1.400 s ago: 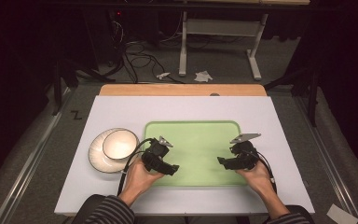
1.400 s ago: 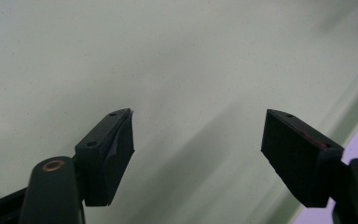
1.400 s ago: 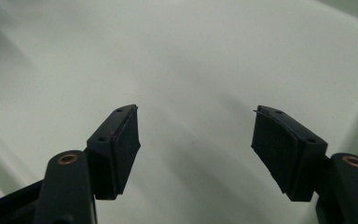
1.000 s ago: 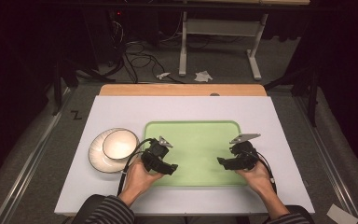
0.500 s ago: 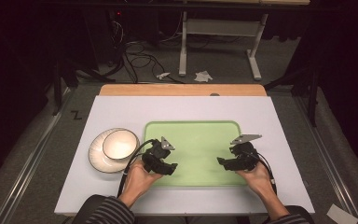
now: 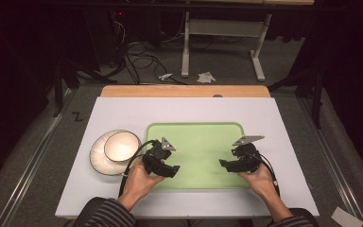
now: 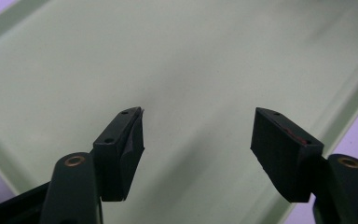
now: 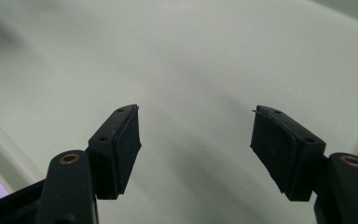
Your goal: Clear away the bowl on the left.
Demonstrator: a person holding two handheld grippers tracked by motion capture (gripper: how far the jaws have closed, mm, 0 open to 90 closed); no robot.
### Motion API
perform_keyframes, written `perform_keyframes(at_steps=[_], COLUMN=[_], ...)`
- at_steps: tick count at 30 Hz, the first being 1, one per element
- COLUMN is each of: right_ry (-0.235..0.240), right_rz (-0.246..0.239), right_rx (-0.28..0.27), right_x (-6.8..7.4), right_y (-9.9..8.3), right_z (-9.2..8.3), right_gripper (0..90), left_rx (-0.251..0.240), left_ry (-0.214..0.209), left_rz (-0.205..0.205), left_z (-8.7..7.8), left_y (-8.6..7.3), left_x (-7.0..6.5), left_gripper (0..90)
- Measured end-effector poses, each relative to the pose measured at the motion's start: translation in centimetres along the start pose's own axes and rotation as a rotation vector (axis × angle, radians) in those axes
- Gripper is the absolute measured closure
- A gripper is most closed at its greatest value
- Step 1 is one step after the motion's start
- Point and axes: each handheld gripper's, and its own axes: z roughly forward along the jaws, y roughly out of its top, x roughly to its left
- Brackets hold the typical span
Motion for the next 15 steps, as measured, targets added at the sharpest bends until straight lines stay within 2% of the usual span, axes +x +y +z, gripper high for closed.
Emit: perform_keyframes(at_steps=[8, 15], right_ry=[0.006, 0.005], right_rz=[0.008, 0.009], right_rx=[-0.003, -0.001], right_x=[-0.1, 0.0], right_y=[0.1, 0.1], right_z=[0.0, 0.0], right_gripper=[34.2, 34.2], left_rx=[-0.015, -0.053], left_ry=[0.002, -0.007], left_rz=[-0.052, -0.06], left_z=[-0.7, -1.7], left_y=[1.4, 2.3], left_x=[0.3, 0.3], left_gripper=[32.8, 35.4])
